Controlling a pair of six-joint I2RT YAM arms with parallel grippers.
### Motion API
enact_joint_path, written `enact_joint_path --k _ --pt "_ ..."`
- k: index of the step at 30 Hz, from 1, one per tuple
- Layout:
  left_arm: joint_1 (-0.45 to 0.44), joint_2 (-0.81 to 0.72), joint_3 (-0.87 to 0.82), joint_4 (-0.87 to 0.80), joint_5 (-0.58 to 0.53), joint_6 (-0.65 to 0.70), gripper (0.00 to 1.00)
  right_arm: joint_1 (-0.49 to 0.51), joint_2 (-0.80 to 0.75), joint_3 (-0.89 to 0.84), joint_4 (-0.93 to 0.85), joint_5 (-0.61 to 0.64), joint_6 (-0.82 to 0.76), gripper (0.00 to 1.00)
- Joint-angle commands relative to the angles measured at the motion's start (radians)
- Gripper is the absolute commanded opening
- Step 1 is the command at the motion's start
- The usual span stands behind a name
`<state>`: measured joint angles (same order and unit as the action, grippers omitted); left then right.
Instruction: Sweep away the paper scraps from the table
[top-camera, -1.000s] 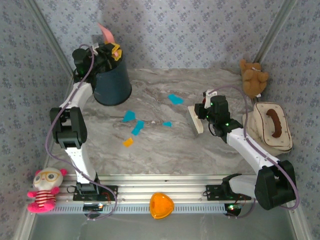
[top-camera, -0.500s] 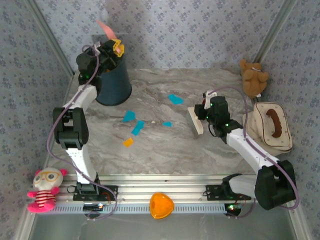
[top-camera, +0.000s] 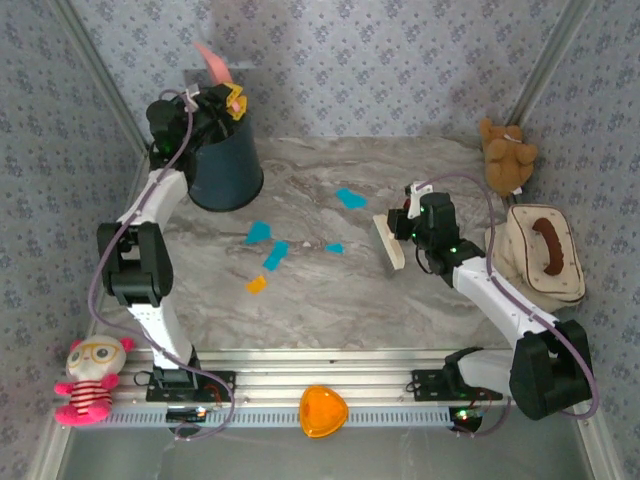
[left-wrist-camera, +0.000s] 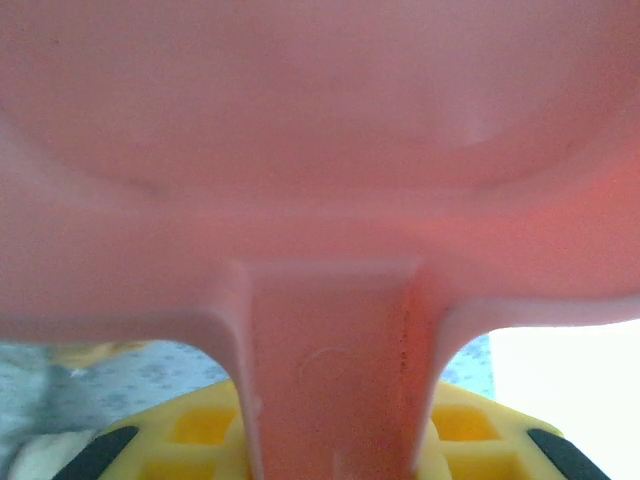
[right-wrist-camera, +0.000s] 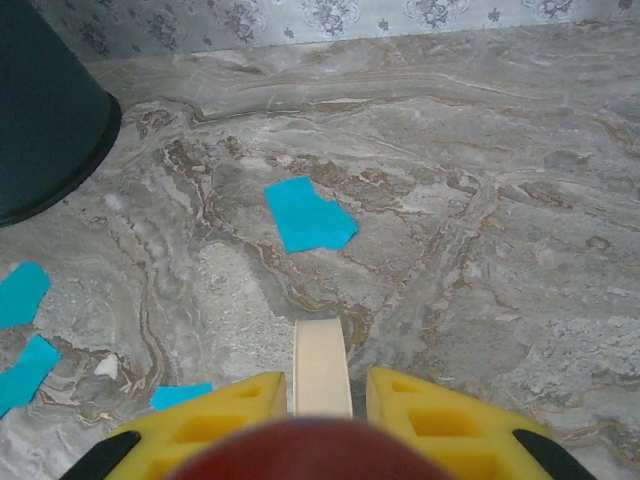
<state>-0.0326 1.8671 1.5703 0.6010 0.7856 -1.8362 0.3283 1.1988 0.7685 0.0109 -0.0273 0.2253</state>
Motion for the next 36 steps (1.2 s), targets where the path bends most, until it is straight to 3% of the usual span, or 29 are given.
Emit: enact_joint_path --k 1,9,13,17,23,36 --pt "0.007 -0.100 0.106 -0.325 0.061 0.351 0.00 0.008 -0.007 0.038 0.039 -0.031 0.035 0.00" --pt "0.003 -0.170 0.226 -0.895 0.035 0.878 0.00 0.013 0.011 0.078 0.042 -0.086 0.068 0.00" --pt "-0.008 -0.218 0.275 -1.188 -0.062 1.156 0.00 0.023 0.037 0.115 0.047 -0.160 0.097 0.00" --pt "-0.012 -0.289 0.253 -1.344 -0.144 1.322 0.00 0.065 0.092 0.153 0.081 -0.196 0.120 0.00" --pt "-0.020 -0.425 0.124 -1.439 -0.243 1.462 0.00 0.140 0.201 0.212 0.167 -0.251 0.185 0.00" --pt "-0.020 -0.657 -0.142 -1.435 -0.395 1.523 0.00 0.322 0.523 0.390 0.365 -0.333 0.361 0.00"
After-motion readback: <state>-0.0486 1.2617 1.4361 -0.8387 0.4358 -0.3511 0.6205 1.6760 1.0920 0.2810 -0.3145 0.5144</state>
